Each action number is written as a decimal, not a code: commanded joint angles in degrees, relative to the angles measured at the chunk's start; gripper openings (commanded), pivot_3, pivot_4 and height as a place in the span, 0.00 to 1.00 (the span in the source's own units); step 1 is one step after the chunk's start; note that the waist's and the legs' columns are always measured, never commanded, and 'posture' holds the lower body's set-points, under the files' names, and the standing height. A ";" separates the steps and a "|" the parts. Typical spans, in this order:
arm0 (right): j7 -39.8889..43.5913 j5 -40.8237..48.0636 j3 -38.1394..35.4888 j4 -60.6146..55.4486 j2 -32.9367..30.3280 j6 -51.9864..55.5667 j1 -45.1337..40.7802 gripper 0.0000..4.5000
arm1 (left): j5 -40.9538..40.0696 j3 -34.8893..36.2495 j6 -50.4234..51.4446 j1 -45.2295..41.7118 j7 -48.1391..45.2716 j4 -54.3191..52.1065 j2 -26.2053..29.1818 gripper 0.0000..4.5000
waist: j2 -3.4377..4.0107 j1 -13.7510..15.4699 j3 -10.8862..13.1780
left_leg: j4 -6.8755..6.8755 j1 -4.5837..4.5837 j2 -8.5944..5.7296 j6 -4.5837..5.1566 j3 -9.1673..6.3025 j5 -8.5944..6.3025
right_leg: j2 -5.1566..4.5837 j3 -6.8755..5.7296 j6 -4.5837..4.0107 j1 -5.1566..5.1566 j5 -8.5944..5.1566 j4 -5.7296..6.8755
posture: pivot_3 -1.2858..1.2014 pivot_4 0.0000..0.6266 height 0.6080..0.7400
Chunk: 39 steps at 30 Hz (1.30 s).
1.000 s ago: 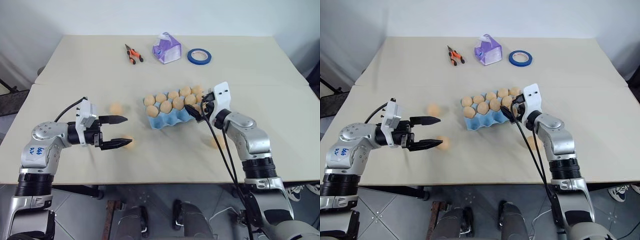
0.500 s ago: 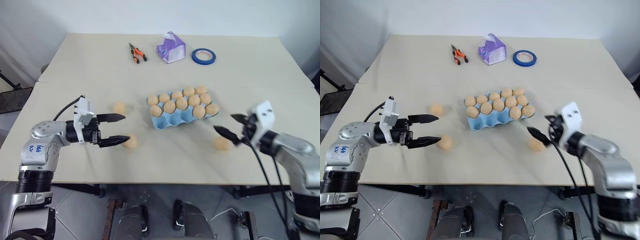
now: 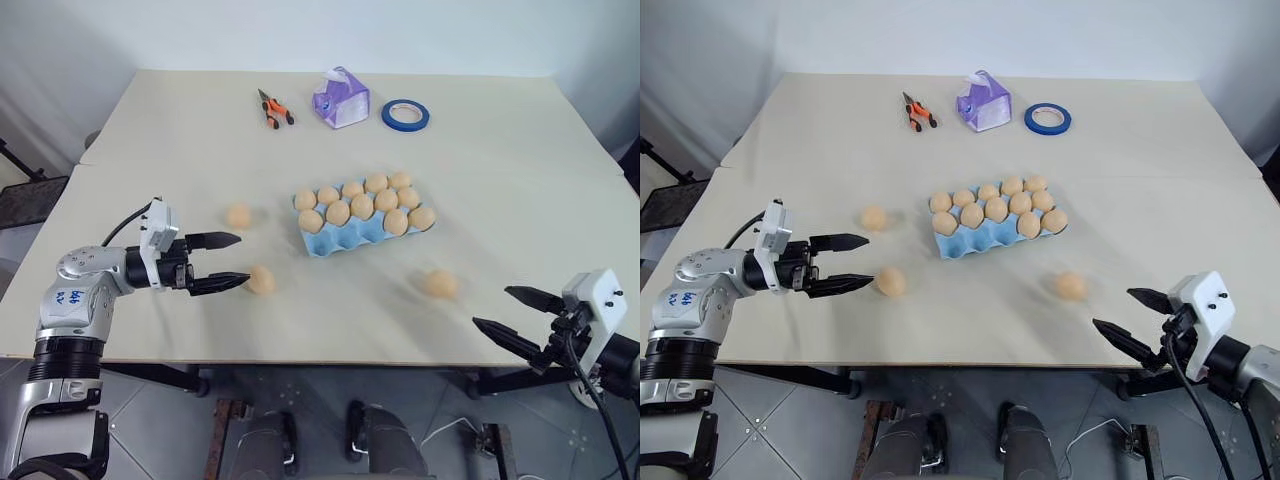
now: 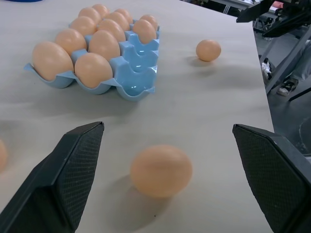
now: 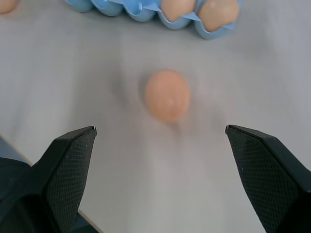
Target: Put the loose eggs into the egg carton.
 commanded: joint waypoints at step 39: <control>-17.74 -7.33 23.67 11.68 8.68 3.99 -35.88 0.23 | -1.03 2.41 0.12 2.07 2.54 -5.39 0.41 1.00 | 0.00 -0.65 0.00 | 0.10 -0.09 0.00 0.05 -0.02 0.13 | -0.02 -0.02 -0.02 -0.08 0.14 0.15 | 0.52 0.24 1.00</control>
